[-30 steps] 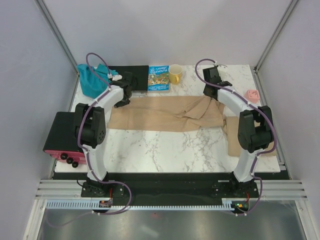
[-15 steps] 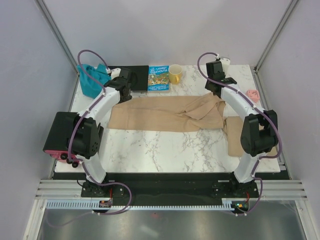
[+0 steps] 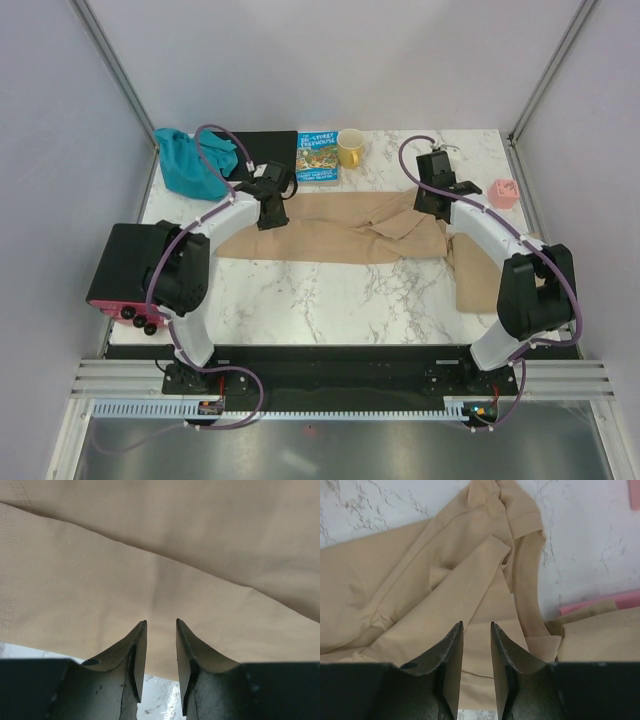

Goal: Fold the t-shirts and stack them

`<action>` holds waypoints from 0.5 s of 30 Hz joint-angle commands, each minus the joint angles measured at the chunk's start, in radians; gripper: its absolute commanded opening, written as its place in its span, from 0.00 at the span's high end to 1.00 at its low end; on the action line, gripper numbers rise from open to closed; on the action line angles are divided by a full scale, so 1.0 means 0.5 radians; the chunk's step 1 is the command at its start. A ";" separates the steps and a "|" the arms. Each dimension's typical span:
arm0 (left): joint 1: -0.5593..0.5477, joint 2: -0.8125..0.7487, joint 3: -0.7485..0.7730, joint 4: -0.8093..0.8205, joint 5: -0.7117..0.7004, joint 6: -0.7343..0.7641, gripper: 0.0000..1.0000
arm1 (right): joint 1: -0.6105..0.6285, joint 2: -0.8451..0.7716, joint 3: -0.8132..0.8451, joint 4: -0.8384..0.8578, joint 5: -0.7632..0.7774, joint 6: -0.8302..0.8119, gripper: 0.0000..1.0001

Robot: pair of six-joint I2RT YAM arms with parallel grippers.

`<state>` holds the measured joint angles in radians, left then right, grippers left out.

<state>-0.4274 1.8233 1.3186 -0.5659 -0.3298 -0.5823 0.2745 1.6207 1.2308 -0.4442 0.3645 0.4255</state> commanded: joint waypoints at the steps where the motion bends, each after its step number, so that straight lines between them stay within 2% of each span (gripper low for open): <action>1: -0.007 0.111 -0.020 0.083 0.021 0.075 0.64 | 0.043 0.081 -0.029 -0.020 -0.082 0.011 0.64; 7: -0.023 0.170 -0.075 0.086 0.009 0.051 0.68 | 0.083 0.216 -0.090 -0.020 -0.063 0.029 0.65; 11: -0.038 0.213 -0.124 0.086 0.000 0.048 0.82 | 0.092 0.351 -0.142 -0.017 -0.069 0.082 0.66; 12: -0.041 0.219 -0.134 0.086 0.006 0.051 0.86 | 0.098 0.375 -0.148 -0.017 -0.075 0.091 0.69; 14: -0.047 0.225 -0.143 0.086 0.018 0.054 0.87 | 0.105 0.400 -0.164 -0.010 -0.091 0.115 0.75; 15: -0.047 0.225 -0.152 0.086 0.034 0.054 0.88 | 0.108 0.428 -0.167 -0.010 -0.106 0.124 0.86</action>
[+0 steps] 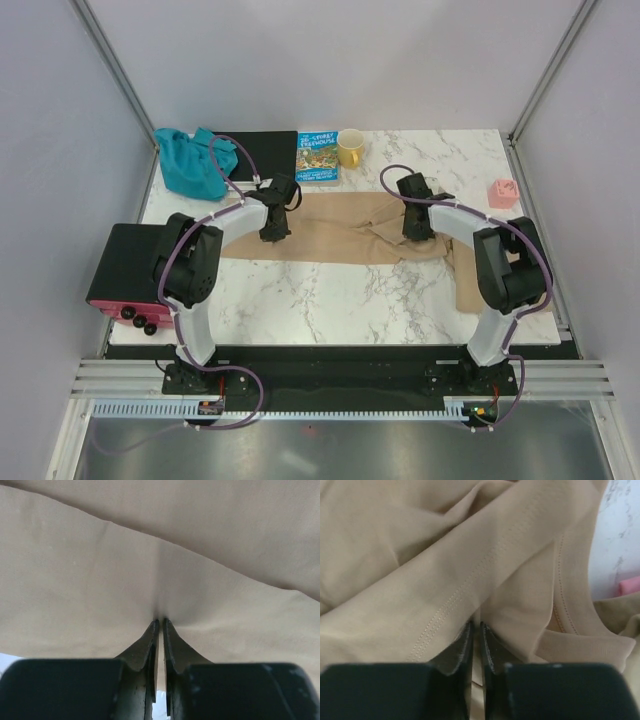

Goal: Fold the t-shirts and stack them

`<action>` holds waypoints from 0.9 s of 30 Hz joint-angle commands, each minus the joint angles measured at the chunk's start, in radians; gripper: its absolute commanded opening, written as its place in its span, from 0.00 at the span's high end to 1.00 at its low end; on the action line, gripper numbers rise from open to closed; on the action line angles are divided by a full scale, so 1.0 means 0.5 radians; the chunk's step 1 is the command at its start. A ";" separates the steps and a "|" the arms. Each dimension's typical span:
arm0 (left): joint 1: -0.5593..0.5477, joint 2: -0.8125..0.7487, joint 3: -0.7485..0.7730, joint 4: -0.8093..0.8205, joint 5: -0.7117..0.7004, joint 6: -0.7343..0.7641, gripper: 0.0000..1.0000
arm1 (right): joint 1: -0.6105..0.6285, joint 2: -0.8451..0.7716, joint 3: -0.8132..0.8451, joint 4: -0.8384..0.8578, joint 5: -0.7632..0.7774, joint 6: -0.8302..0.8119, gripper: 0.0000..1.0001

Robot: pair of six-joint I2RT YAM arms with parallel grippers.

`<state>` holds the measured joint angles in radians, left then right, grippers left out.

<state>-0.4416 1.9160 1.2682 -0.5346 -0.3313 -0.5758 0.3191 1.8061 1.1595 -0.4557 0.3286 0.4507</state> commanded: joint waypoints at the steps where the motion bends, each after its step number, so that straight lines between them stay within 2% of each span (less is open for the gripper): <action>1: -0.022 0.040 -0.051 0.017 0.046 0.041 0.89 | 0.018 0.072 -0.024 0.009 -0.053 0.083 0.93; 3: -0.031 0.043 -0.051 0.005 0.083 0.050 0.94 | 0.018 0.118 -0.018 0.009 -0.080 0.096 1.00; 5: -0.040 0.046 -0.048 -0.008 0.083 0.056 0.98 | 0.018 0.173 0.003 0.009 -0.074 0.105 1.00; 14: -0.144 0.015 -0.152 -0.087 0.110 0.038 0.98 | 0.018 0.327 0.209 -0.012 0.015 0.120 1.00; 20: -0.298 0.034 -0.171 -0.139 0.153 0.010 0.98 | 0.000 0.434 0.396 -0.052 0.045 0.132 1.00; 27: -0.592 0.000 -0.147 -0.299 0.135 -0.042 0.98 | -0.089 0.508 0.632 -0.125 0.103 0.090 1.00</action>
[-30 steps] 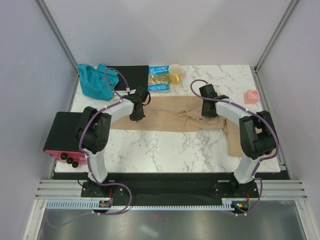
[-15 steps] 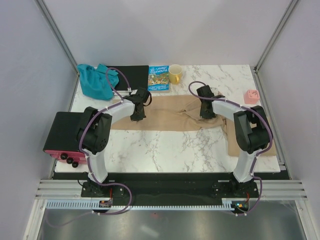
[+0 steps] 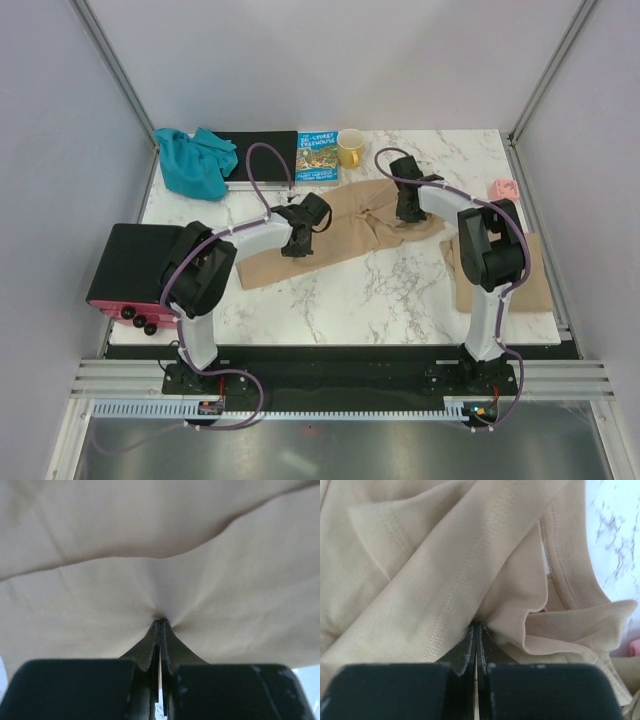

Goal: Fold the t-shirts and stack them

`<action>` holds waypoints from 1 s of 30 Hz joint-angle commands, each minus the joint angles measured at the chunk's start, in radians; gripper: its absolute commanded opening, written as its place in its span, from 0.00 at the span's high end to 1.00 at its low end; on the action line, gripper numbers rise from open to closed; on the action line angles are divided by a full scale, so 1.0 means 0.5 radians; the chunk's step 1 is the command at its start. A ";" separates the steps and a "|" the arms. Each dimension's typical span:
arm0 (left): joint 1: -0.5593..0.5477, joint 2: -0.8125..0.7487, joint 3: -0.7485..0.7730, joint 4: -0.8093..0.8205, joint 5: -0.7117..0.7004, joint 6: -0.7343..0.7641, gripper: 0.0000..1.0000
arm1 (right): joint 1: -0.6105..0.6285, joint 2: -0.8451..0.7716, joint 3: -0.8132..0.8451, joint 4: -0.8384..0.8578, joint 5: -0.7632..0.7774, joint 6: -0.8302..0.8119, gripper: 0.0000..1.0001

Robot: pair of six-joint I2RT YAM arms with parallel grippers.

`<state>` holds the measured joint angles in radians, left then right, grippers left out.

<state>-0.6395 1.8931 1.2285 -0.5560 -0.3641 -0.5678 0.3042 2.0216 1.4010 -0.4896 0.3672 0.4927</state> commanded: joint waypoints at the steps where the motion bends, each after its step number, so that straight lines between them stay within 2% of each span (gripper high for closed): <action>1: -0.221 0.040 -0.070 -0.268 0.204 -0.070 0.98 | -0.074 0.086 0.177 -0.070 0.048 -0.016 1.00; 5: -0.301 0.012 -0.159 -0.290 0.228 -0.128 0.98 | -0.154 0.144 0.302 -0.101 0.073 -0.080 0.99; 10: -0.393 0.009 -0.227 -0.293 0.237 -0.131 0.98 | -0.194 0.319 0.609 -0.211 0.076 -0.175 1.00; 17: -0.570 0.018 -0.178 -0.287 0.268 -0.070 0.98 | -0.194 0.528 0.971 -0.321 -0.001 -0.221 1.00; 30: -0.789 0.086 -0.055 -0.259 0.317 -0.045 0.98 | -0.197 0.736 1.226 -0.315 -0.087 -0.298 1.00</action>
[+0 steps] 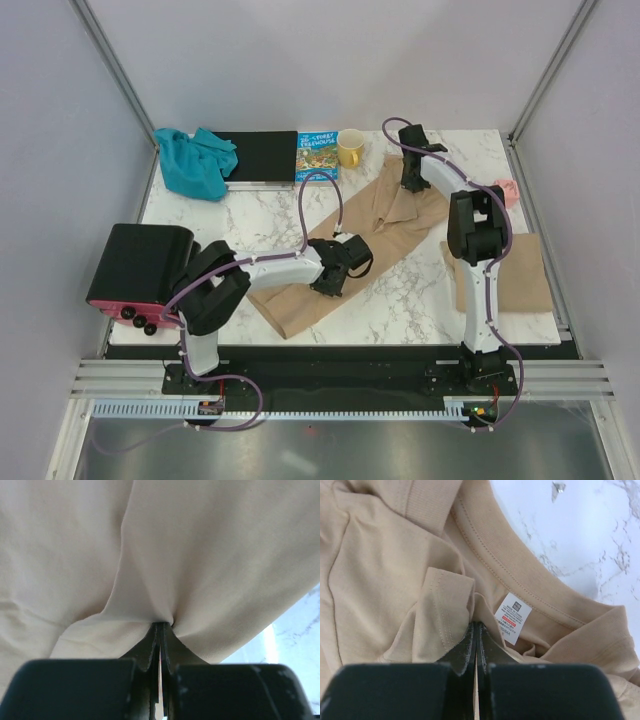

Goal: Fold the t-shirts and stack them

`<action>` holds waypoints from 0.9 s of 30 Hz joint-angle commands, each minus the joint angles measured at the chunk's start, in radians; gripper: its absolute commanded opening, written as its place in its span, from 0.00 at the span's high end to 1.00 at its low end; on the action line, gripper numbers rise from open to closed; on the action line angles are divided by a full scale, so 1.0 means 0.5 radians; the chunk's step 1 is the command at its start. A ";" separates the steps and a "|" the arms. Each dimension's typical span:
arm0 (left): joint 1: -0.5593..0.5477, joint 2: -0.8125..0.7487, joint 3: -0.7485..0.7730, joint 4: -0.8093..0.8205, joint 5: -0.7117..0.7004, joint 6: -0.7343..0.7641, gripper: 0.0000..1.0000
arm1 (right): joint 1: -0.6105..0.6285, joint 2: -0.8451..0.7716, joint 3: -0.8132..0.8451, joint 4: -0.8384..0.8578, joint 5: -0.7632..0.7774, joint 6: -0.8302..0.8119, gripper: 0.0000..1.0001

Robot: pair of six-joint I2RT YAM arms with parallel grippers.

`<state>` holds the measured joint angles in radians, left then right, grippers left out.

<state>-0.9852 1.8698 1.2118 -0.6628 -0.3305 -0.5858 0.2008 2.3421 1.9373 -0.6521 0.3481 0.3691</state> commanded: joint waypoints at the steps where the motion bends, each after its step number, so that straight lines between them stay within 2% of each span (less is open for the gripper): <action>1: -0.104 0.135 -0.021 -0.043 0.253 -0.019 0.98 | 0.009 0.111 0.181 0.010 -0.061 -0.072 1.00; 8: -0.147 0.169 -0.015 0.049 0.311 -0.016 0.98 | 0.006 0.194 0.283 0.160 -0.181 -0.146 0.99; 13: -0.171 0.218 0.037 0.102 0.394 -0.003 0.98 | 0.009 0.237 0.334 0.221 -0.214 -0.183 0.95; 14: -0.177 0.245 0.052 0.108 0.391 -0.004 0.98 | 0.009 0.243 0.344 0.218 -0.221 -0.189 0.93; 16: -0.180 0.249 0.089 0.095 0.318 -0.025 0.98 | 0.009 0.185 0.289 0.239 -0.227 -0.195 0.82; 18: -0.180 0.157 0.071 0.092 0.229 -0.074 0.96 | 0.009 0.032 0.194 0.282 -0.227 -0.192 0.78; 20: -0.177 0.050 0.040 0.098 0.079 -0.092 0.86 | 0.006 -0.137 -0.048 0.445 -0.230 -0.198 0.76; 22: -0.165 -0.131 0.006 0.111 -0.047 -0.068 0.81 | 0.009 -0.394 -0.262 0.583 -0.227 -0.201 0.71; 27: -0.116 -0.557 -0.012 0.105 -0.238 0.024 0.77 | 0.006 -0.864 -0.515 0.586 -0.196 -0.180 0.65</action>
<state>-1.0607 1.7939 1.1999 -0.6296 -0.3355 -0.5934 0.2008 2.1429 1.7298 -0.4530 0.2356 0.2794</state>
